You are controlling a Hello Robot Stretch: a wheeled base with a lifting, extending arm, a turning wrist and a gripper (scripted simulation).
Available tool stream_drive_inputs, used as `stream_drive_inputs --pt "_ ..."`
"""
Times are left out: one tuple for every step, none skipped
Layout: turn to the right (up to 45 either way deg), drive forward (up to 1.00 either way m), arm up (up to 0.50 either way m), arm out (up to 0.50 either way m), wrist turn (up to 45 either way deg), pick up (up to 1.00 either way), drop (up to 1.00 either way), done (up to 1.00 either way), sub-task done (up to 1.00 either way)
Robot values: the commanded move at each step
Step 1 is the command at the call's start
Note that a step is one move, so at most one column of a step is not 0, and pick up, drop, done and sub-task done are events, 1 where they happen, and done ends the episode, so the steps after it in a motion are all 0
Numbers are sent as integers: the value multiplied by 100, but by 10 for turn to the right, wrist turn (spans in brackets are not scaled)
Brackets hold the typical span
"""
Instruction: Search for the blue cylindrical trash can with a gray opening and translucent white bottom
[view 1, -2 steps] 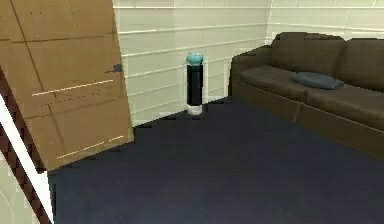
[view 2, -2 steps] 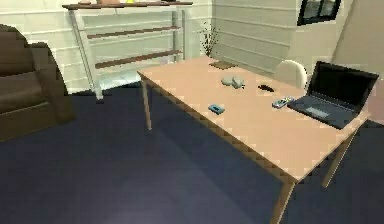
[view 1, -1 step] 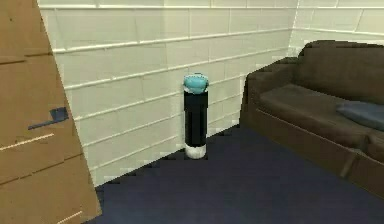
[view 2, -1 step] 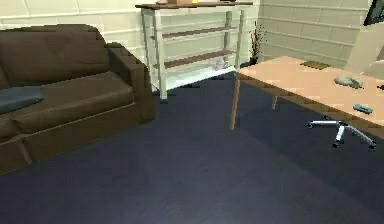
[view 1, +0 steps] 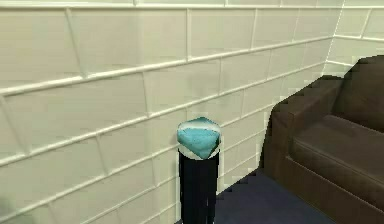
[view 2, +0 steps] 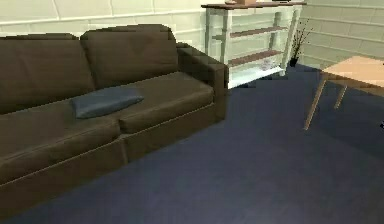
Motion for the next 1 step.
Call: stream_drive_inputs --pt "0 0 0 0 0 0 0 100 0"
